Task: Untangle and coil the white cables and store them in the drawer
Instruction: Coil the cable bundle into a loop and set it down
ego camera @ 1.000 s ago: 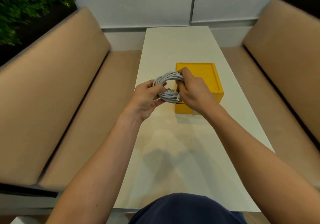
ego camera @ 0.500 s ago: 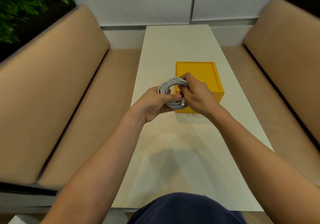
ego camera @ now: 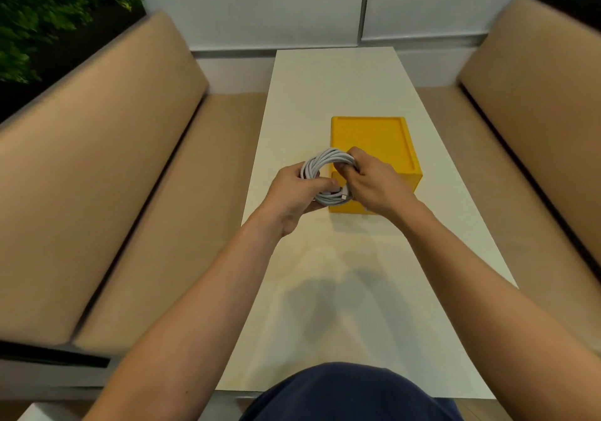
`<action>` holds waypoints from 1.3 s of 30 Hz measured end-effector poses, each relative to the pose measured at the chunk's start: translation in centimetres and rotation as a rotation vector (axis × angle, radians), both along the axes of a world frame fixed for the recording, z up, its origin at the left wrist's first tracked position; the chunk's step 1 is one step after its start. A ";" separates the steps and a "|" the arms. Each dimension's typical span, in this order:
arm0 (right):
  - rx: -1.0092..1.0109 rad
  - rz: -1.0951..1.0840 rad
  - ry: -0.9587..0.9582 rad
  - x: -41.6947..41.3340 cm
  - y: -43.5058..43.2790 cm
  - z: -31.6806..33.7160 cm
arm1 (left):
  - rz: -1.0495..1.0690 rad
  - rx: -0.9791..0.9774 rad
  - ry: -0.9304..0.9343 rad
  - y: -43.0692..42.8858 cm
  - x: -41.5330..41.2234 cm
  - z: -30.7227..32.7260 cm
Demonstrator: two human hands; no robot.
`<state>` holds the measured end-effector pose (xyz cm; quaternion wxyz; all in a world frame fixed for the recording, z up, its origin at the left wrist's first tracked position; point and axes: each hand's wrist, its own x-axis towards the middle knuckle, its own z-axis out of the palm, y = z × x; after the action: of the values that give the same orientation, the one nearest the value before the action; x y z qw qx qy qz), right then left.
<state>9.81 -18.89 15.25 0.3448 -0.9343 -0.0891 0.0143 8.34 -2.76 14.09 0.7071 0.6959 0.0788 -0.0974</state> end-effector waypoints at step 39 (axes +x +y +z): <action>0.081 -0.087 -0.065 -0.7 -0.4 -0.2 | -0.049 -0.389 0.178 -0.1 -0.1 -1.6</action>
<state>9.11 -19.33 15.07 0.3795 -0.9226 -0.0604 -0.0348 8.27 -2.88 12.51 0.8159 0.5366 0.1036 -0.1888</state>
